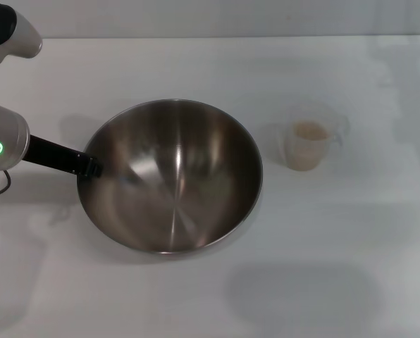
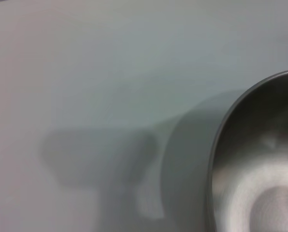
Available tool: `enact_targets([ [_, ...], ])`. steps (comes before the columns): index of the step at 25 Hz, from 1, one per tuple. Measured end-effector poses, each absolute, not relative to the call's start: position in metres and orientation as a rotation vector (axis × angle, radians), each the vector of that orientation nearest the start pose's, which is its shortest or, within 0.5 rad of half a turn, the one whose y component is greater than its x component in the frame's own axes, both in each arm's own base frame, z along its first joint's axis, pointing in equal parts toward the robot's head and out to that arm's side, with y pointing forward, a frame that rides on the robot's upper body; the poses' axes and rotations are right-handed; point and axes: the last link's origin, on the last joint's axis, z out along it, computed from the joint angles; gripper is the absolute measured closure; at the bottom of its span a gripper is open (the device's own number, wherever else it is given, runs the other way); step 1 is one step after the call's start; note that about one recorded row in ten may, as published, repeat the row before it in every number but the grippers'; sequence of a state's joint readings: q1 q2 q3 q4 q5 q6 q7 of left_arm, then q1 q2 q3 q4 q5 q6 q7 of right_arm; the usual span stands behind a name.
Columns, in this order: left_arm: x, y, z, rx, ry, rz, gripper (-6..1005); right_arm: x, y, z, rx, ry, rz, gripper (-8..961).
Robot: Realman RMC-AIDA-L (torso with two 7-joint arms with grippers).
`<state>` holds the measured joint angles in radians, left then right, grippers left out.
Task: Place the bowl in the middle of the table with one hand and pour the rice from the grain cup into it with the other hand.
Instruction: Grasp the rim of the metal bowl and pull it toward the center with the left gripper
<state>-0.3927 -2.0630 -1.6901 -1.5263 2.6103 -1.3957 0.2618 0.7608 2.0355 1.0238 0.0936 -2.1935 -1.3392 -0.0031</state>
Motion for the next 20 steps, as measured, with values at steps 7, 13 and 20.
enact_targets([
  [7, -0.205, 0.341, 0.018, -2.268, -1.216, 0.251, 759, 0.229, 0.423, 0.059, -1.361, 0.134, 0.880, 405],
  [13, -0.204, 0.342, 0.017, -2.266, -1.218, 0.240, 907, 0.230, 0.422, 0.060, -1.359, 0.134, 0.879, 404],
  [20, -0.176, 0.354, 0.028, -2.297, -1.189, 0.081, 955, 0.232, 0.421, 0.060, -1.357, 0.135, 0.877, 404],
])
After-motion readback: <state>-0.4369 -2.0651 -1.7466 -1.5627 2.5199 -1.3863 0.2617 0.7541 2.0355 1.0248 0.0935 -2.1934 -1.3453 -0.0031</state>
